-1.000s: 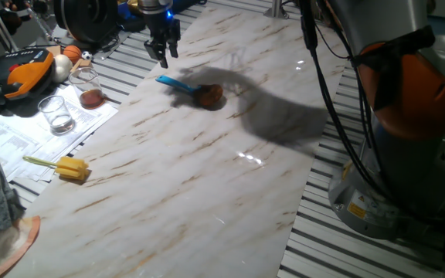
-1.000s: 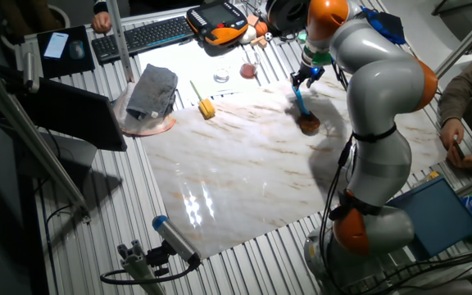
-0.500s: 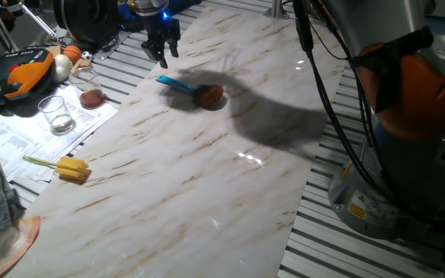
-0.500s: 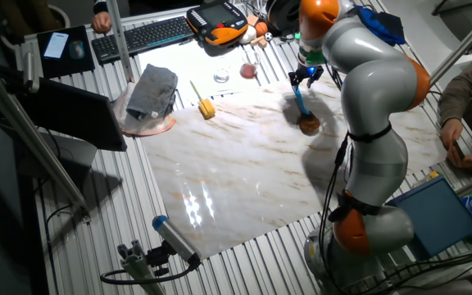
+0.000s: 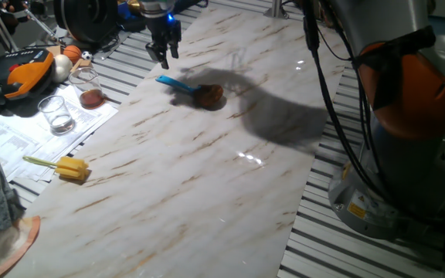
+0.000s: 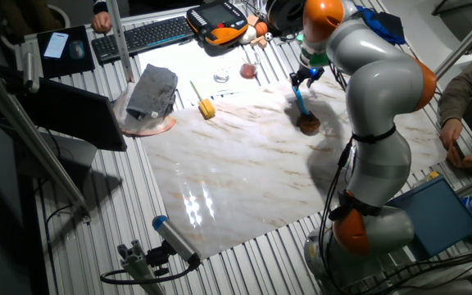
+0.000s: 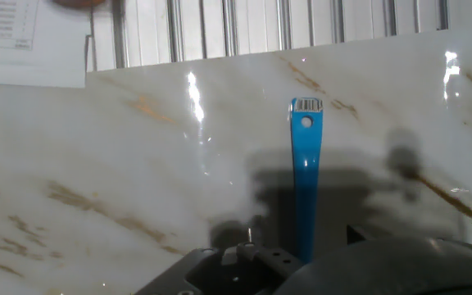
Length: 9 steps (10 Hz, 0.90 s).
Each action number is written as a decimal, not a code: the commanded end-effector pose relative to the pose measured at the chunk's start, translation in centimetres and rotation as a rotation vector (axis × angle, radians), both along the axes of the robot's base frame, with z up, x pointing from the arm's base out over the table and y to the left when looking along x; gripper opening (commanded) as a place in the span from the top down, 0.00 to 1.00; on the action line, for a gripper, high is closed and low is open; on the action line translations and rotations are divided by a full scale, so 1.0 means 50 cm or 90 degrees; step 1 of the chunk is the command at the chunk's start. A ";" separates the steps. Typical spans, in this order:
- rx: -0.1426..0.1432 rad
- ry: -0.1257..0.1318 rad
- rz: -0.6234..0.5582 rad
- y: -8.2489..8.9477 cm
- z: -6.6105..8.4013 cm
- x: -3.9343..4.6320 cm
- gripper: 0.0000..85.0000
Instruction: Scrub the table with a brush
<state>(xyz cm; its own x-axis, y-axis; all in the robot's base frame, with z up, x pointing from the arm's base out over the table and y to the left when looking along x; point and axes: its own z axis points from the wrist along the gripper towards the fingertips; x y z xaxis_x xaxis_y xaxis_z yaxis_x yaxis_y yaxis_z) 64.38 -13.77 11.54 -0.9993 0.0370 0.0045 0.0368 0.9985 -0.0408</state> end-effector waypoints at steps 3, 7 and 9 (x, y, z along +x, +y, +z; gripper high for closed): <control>-0.009 -0.003 0.000 -0.009 -0.022 0.007 0.40; 0.006 -0.012 0.012 -0.043 -0.071 0.024 0.40; 0.012 -0.022 0.013 -0.045 -0.096 0.029 0.40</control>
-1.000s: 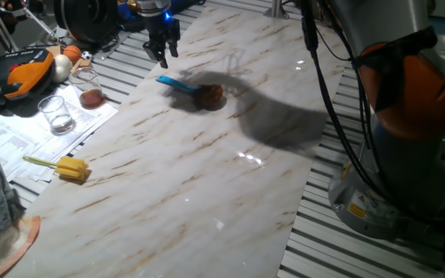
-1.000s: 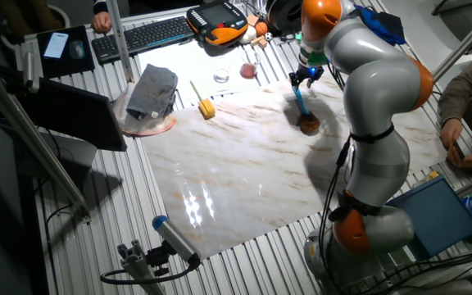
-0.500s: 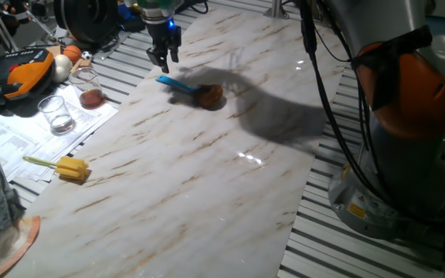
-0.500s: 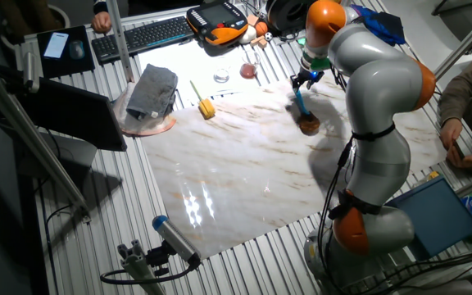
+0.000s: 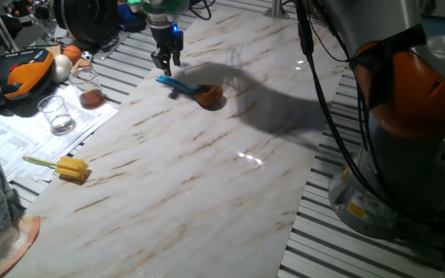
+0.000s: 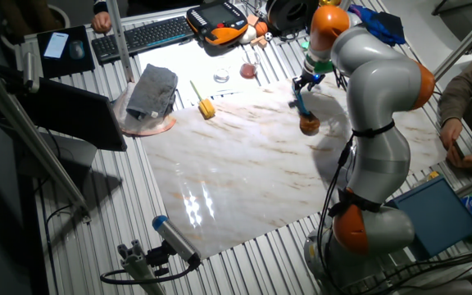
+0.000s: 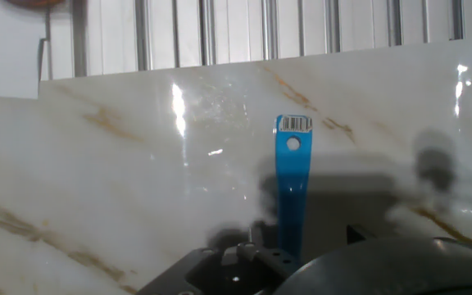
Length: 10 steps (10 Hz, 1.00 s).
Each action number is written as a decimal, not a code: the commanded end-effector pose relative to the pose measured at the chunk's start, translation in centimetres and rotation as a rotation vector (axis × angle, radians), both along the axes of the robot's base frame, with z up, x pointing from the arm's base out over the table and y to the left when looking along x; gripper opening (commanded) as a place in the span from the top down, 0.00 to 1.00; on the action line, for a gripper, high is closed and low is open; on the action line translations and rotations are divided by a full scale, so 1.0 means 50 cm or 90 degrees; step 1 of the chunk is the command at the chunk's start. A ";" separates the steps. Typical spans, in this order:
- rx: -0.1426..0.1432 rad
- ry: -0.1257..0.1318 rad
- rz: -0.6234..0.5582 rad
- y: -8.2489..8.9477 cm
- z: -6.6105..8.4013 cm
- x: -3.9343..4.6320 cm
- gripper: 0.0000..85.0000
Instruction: Scrub the table with a brush
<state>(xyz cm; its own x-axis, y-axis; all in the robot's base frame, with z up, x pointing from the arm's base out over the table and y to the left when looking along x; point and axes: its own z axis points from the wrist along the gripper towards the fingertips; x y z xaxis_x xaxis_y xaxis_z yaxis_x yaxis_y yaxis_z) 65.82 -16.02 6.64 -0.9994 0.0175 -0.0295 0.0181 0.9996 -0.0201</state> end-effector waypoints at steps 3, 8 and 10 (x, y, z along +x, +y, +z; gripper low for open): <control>0.005 -0.008 -0.002 0.002 -0.023 -0.001 0.40; -0.007 -0.015 -0.023 -0.004 -0.057 -0.006 0.40; -0.008 -0.002 -0.046 0.000 -0.063 -0.016 0.40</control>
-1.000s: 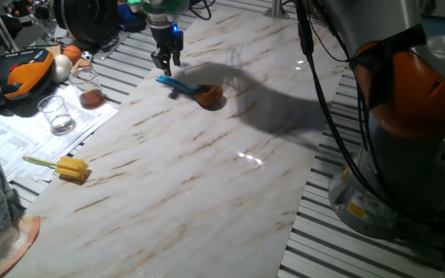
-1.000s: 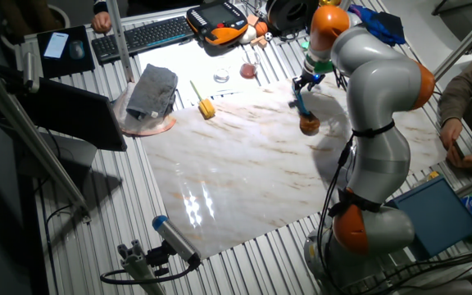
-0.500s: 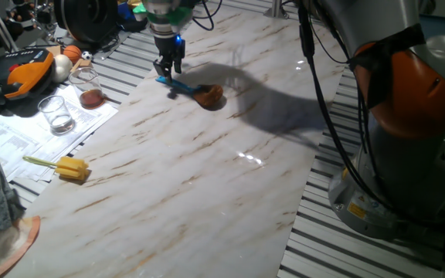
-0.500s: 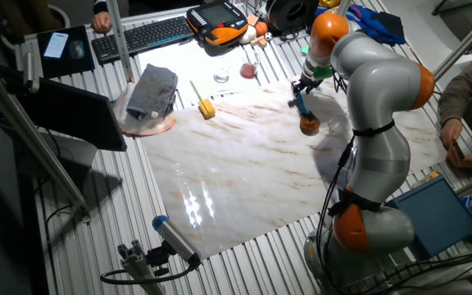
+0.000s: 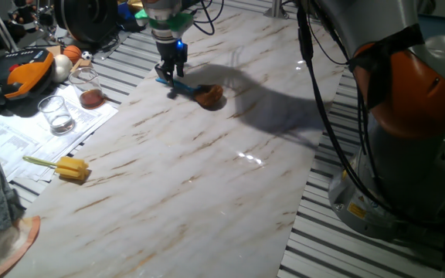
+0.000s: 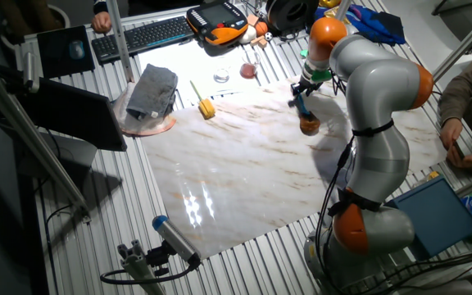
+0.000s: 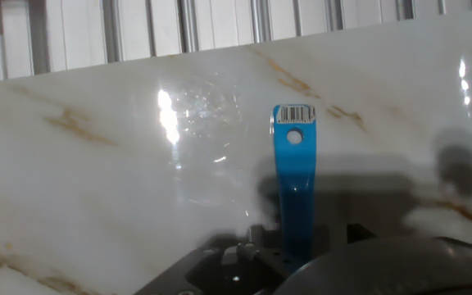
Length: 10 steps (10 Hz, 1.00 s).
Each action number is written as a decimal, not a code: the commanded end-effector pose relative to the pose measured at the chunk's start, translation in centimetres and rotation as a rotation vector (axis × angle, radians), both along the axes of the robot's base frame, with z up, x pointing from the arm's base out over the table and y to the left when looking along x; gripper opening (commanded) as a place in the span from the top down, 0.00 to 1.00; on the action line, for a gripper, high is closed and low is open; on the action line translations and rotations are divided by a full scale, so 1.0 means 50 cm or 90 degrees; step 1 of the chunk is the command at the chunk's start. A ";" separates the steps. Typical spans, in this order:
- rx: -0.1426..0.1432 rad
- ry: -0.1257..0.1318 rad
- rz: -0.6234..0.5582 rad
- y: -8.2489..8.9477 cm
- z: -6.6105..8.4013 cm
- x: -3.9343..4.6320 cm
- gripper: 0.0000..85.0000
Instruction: Scrub the table with a brush
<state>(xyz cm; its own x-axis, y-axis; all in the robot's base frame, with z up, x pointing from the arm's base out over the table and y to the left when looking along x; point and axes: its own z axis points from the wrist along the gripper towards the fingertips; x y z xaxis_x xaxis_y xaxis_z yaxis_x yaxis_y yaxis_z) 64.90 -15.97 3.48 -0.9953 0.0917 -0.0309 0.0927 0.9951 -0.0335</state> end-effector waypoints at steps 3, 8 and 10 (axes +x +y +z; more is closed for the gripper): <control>0.003 0.013 -0.004 0.004 -0.002 -0.008 0.40; -0.001 0.012 0.008 -0.006 -0.006 0.002 0.60; -0.001 0.005 0.008 -0.005 -0.013 0.000 0.60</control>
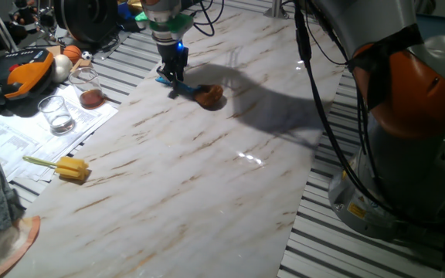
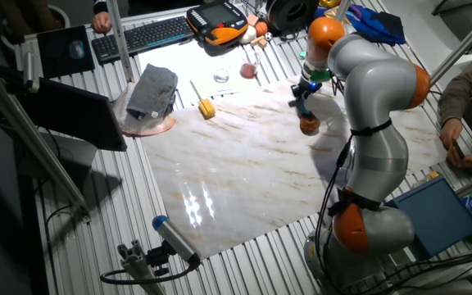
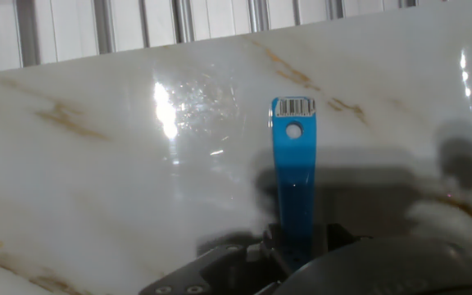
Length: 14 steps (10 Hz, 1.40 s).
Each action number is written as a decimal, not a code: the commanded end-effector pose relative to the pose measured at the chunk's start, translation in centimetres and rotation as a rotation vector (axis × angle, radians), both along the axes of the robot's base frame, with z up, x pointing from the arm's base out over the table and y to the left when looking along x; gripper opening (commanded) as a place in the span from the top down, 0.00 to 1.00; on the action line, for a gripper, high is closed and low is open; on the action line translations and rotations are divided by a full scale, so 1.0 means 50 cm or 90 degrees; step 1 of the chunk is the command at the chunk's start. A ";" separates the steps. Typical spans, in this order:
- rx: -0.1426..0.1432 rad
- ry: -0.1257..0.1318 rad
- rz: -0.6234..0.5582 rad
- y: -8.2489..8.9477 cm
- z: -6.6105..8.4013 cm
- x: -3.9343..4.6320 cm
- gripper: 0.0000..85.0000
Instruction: Scrub the table with a brush
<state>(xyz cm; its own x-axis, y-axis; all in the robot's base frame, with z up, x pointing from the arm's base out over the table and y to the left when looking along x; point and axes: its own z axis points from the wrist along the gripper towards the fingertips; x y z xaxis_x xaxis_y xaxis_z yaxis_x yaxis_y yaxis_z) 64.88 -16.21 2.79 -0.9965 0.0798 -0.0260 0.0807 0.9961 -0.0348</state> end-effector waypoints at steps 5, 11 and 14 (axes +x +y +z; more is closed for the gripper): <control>0.000 0.001 0.010 0.003 -0.005 0.004 0.80; 0.016 0.060 -0.028 0.012 0.070 0.018 1.00; 0.022 0.082 -0.097 0.041 0.099 0.020 1.00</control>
<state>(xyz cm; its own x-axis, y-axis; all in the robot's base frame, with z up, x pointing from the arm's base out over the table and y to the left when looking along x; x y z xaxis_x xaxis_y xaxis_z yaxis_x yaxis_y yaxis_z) 65.88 -14.04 7.75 -0.9694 0.2213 0.1063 0.2203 0.9752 -0.0213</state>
